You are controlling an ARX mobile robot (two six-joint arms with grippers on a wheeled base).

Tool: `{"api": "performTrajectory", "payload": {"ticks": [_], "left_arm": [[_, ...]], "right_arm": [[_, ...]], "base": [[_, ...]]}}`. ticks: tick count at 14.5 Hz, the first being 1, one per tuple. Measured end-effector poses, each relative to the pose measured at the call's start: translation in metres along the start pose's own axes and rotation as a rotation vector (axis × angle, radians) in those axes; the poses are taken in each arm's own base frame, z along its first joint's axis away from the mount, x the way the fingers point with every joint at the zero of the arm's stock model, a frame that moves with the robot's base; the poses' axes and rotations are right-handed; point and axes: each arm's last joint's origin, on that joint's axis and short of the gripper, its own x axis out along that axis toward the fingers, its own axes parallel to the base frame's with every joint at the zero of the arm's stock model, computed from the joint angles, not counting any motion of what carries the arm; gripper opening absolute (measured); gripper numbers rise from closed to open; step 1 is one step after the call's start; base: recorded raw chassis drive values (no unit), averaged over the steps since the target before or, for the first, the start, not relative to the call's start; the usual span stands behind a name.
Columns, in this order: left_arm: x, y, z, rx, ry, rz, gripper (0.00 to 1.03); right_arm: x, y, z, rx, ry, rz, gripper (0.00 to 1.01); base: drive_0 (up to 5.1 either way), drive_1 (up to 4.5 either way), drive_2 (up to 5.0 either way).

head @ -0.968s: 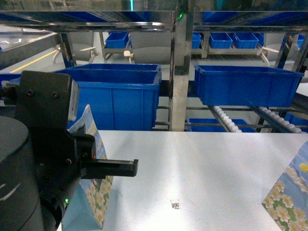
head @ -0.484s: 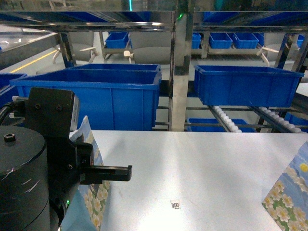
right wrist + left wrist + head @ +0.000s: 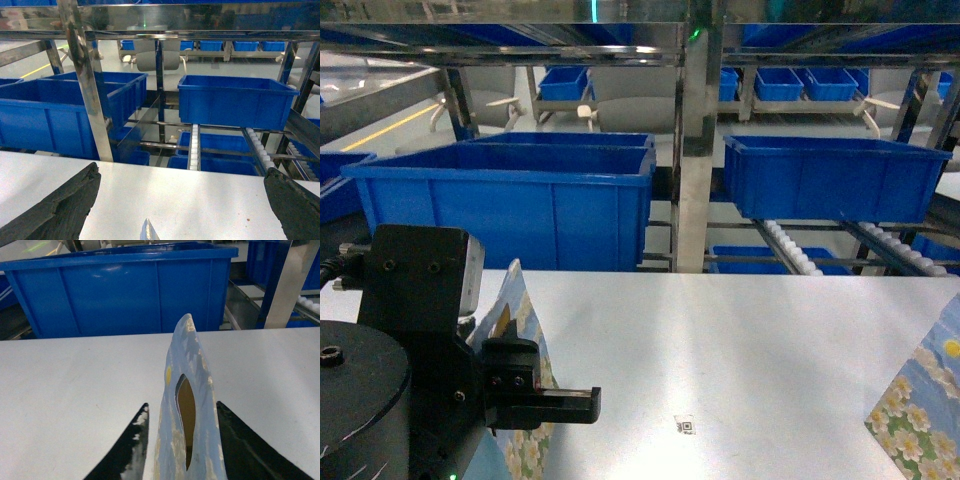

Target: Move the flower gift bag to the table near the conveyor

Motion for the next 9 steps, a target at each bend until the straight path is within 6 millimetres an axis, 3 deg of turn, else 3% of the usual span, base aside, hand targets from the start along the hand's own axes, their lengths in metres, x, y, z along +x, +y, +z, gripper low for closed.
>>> {"api": "performTrajectory", "payload": {"ticks": [2, 5, 9], "left_arm": [[-0.002, 0.001, 0.004, -0.011, -0.013, 0.006, 0.60], [-0.003, 0.013, 0.034, -0.105, -0.105, 0.027, 0.98], [-0.016, 0.025, 0.063, -0.139, -0.166, 0.011, 0.98]], "right_arm": [[0.000, 0.000, 0.000, 0.000, 0.000, -0.001, 0.98], [0.000, 0.000, 0.000, 0.000, 0.000, -0.001, 0.98], [0.000, 0.000, 0.000, 0.000, 0.000, -0.001, 0.98]], "base": [[0.0, 0.00, 0.0], [0.0, 0.00, 0.0], [0.0, 0.00, 0.0]]}}
